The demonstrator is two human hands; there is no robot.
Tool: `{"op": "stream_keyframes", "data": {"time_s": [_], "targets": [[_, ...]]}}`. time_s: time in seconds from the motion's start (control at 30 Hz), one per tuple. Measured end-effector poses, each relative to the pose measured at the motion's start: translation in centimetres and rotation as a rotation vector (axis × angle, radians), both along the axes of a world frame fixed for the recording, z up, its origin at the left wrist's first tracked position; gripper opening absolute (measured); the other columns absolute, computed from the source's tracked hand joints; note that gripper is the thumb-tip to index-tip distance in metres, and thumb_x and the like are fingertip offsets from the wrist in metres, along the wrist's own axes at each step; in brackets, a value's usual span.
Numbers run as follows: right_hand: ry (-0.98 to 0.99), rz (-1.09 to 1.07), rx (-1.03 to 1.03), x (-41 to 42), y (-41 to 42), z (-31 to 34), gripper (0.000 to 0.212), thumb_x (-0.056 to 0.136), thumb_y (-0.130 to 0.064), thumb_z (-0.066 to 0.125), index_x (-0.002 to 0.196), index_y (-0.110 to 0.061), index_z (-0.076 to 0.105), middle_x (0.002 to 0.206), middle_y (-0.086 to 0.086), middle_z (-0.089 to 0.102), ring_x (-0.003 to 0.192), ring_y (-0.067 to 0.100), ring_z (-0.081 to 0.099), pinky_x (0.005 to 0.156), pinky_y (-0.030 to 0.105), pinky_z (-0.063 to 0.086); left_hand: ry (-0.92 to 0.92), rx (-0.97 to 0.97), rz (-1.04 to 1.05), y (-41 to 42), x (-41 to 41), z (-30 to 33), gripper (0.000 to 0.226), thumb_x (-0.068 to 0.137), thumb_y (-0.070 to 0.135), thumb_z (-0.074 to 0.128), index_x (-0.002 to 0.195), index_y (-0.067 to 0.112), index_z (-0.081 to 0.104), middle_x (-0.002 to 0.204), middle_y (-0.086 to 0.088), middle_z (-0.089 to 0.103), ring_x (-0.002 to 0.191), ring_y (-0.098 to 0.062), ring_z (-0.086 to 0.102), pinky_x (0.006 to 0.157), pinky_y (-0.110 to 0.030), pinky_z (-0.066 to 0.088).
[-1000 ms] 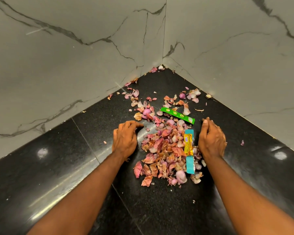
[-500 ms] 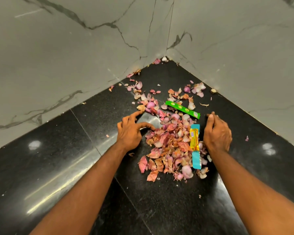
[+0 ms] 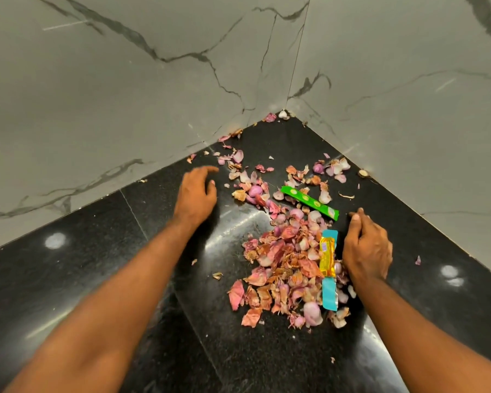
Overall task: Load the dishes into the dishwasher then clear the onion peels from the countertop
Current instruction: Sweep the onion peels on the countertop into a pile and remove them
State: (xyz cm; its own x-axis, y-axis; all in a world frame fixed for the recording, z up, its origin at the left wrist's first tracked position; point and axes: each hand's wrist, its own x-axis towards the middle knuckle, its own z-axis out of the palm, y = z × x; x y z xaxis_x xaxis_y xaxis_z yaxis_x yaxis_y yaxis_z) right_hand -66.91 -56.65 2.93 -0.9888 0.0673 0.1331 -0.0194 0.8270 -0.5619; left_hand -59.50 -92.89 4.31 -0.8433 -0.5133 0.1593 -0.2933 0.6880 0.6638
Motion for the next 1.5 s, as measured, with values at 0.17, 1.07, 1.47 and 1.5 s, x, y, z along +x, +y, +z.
{"op": "stream_keyframes", "data": {"time_s": [0.17,1.07,1.47,1.5], "targets": [[0.000,0.004,0.004,-0.2,0.0,-0.1,0.047,0.110,-0.048,0.036,0.145,-0.024,0.057,0.142,0.009,0.062,0.133,0.028,0.050,0.111,0.054,0.035,-0.193,-0.182,-0.038,-4.7,-6.4,0.3,0.057,0.104,0.022,0.055,0.158,0.021,0.035,0.165,-0.006,0.035,0.152,-0.026,0.033,0.125,-0.049,0.028],[-0.011,0.029,0.015,-0.7,0.4,-0.9,0.042,0.110,-0.049,0.035,0.135,-0.027,0.060,0.140,0.003,0.063,0.128,0.024,0.050,0.108,0.054,0.036,0.199,0.037,0.123,-0.5,-8.9,-1.3,0.029,0.107,0.028,0.049,0.130,0.014,0.061,0.120,-0.003,0.062,0.112,-0.015,0.057,0.100,-0.040,0.053],[-0.009,0.029,0.003,-0.9,0.4,-1.3,0.036,0.110,-0.049,0.035,0.127,-0.032,0.061,0.147,-0.006,0.058,0.128,0.018,0.049,0.107,0.051,0.035,0.183,0.031,0.026,-1.8,-12.1,0.2,0.026,0.107,0.018,0.049,0.127,0.015,0.064,0.118,-0.002,0.068,0.105,-0.012,0.066,0.101,-0.031,0.053],[-0.007,0.031,0.003,-0.9,0.3,-1.3,0.035,0.110,-0.049,0.035,0.127,-0.033,0.060,0.149,-0.009,0.056,0.128,0.017,0.048,0.107,0.051,0.035,0.136,-0.038,0.018,-2.3,-12.7,0.3,0.030,0.104,0.013,0.051,0.132,0.015,0.062,0.128,-0.006,0.063,0.118,-0.016,0.059,0.108,-0.028,0.045]]}}
